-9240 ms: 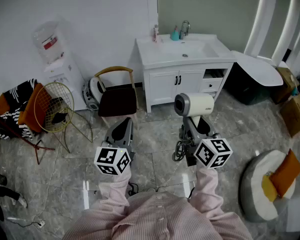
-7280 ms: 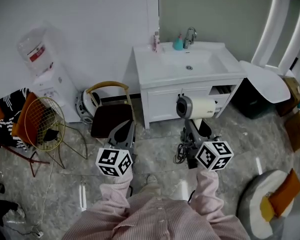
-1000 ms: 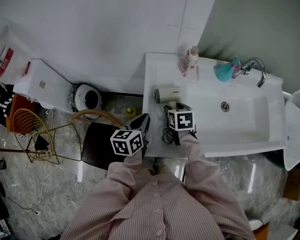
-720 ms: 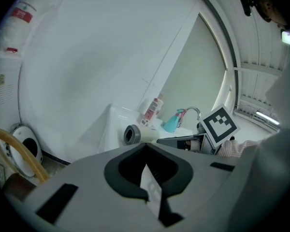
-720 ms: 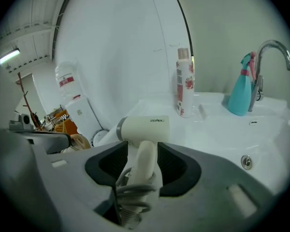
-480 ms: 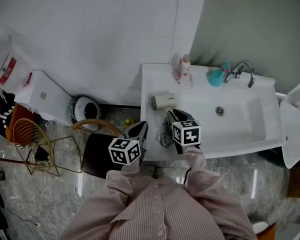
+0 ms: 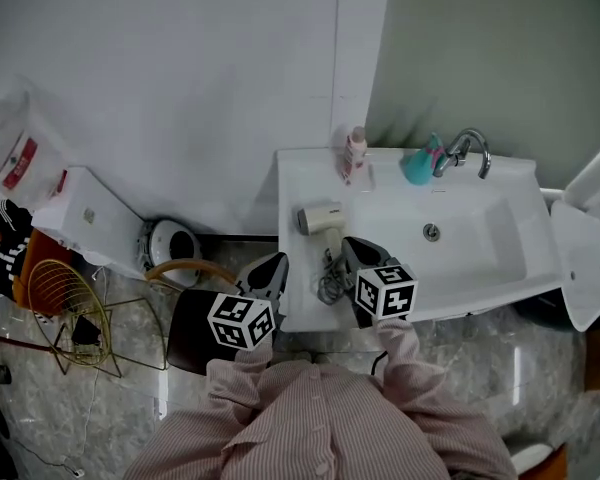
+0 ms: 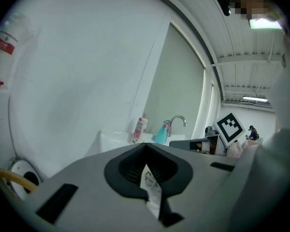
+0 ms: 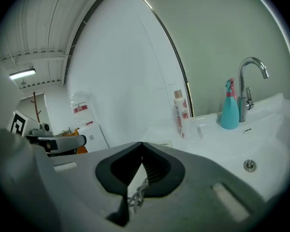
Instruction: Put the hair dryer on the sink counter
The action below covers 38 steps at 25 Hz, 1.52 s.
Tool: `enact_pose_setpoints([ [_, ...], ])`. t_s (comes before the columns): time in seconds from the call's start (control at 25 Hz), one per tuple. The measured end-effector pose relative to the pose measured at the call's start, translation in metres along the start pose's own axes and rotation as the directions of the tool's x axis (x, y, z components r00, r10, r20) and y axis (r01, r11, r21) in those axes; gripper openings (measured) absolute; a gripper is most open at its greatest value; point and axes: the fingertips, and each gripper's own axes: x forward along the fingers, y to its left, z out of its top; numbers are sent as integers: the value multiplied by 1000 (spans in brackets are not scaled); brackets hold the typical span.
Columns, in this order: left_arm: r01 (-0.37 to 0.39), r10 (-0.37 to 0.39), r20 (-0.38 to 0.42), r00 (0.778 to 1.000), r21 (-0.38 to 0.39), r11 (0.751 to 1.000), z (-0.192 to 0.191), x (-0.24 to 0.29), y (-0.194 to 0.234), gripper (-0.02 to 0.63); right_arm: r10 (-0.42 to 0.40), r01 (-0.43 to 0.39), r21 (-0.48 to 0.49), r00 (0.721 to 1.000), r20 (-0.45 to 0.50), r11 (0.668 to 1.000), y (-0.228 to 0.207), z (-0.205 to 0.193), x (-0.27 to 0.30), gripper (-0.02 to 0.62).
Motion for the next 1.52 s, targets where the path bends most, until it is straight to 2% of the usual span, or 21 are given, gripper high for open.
enact_pose_setpoints([
  [0.24,6,-8,53,999,43,999,20,-16,-6,-2,50,-50,3,993,110,999,11,26,-28,6],
  [0.48,-6,-2,107,994,76,997,39,-32,-8,-2,61,-72,31,964,260,997,17,63,-57,5],
  [0.6,-25,11,145,989,92,995,49,-40,-9,-2,57,-66,21,952,300,998,20,75,-67,5],
  [0.92,-61,34,203,979,128,990,70,-60,-9,-2,10,-7,-8,930,367,1000,22,91,-94,5],
  [1.52,-85,56,199,978,140,987,70,-70,-8,-2,-40,52,-24,934,356,998,14,81,-104,5],
])
